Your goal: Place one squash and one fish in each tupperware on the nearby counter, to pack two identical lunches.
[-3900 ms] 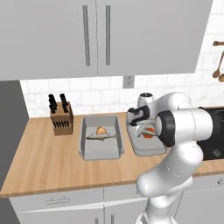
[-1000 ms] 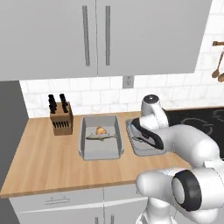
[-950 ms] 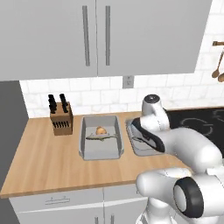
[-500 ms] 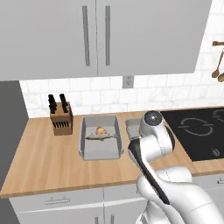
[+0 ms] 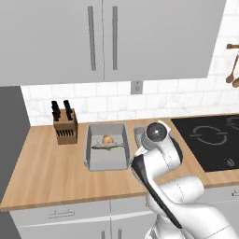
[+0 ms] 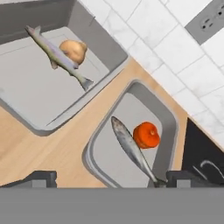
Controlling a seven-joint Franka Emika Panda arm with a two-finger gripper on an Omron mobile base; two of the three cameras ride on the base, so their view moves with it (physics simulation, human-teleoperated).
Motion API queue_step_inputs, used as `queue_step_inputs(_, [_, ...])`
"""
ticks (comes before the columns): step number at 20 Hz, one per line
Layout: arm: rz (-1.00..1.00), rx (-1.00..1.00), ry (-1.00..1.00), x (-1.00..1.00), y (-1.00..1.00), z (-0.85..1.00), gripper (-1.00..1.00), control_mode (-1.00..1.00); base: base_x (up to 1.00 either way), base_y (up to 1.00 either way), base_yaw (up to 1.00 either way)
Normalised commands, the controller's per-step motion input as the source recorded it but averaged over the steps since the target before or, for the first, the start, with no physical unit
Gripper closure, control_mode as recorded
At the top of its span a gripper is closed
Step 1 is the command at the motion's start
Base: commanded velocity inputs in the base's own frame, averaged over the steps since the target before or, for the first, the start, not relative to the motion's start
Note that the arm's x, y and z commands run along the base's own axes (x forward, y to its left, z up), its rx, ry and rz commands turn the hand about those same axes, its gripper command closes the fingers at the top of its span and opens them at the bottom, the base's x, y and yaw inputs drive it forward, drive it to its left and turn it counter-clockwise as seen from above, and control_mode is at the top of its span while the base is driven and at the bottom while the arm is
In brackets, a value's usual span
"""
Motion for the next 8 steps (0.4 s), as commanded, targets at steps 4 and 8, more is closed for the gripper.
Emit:
queue_step_inputs(4, [0.00,0.17,-0.01,0.00,-0.25,0.00,-1.00,-1.00,0.00,0.00,0.00])
queue_step_inputs(8, [0.00,0.09,-0.02,-0.08,-0.14,0.00,-1.00,-1.00,0.00,0.00,0.00])
